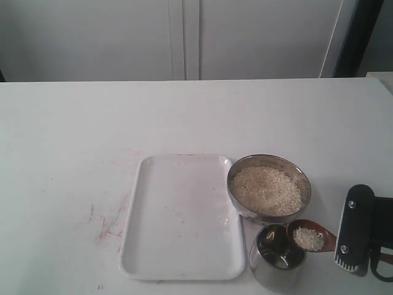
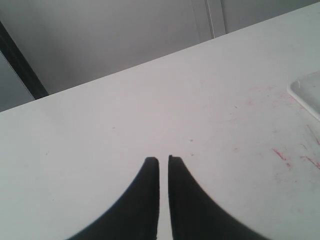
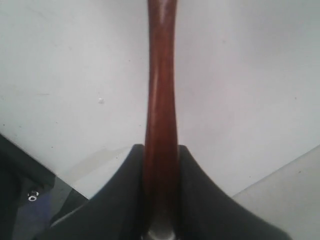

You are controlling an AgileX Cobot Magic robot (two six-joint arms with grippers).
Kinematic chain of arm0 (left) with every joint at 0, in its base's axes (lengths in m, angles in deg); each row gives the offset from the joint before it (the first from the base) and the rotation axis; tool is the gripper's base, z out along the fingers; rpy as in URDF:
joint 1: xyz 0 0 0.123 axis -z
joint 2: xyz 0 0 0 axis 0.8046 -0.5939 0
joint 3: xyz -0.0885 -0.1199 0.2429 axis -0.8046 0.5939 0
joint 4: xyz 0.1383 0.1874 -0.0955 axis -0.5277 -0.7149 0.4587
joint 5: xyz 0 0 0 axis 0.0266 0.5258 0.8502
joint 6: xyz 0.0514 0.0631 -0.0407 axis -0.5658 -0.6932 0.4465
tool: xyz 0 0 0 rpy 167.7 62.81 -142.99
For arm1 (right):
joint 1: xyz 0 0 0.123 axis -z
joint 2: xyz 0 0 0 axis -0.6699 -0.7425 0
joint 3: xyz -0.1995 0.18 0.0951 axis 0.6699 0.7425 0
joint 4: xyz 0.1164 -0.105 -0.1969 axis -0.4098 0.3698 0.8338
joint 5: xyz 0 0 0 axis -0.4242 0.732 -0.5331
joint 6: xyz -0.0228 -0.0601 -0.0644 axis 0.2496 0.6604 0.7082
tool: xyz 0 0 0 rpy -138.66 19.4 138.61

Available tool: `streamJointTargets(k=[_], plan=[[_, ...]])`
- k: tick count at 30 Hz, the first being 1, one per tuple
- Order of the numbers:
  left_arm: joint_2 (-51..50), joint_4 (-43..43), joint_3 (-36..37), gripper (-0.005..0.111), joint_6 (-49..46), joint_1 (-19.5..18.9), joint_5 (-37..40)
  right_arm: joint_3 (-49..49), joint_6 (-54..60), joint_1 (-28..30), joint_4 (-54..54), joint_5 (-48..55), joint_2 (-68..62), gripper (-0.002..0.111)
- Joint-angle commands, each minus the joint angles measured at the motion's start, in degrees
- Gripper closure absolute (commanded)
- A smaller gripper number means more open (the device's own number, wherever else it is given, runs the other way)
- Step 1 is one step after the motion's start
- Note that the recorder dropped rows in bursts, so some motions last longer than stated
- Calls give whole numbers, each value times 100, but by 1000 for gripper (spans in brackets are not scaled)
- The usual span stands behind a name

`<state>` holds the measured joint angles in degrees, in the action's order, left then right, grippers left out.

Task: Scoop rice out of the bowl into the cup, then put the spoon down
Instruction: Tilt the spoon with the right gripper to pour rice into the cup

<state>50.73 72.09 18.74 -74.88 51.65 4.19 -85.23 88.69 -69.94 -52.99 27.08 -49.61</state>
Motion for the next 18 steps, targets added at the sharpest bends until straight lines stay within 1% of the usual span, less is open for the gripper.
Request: streamJointTargets(k=[1, 4, 14, 18], plan=[[-5, 50, -36, 92, 8, 40, -34, 2, 81, -314, 493, -3, 1, 108], [-5, 50, -36, 92, 8, 40, -34, 2, 81, -521, 810, -3, -9, 108], [-5, 50, -36, 92, 8, 40, -34, 2, 58, -606, 1312, -3, -7, 108], [-5, 50, -36, 92, 8, 40, -34, 2, 69, -811, 1415, -3, -7, 108]])
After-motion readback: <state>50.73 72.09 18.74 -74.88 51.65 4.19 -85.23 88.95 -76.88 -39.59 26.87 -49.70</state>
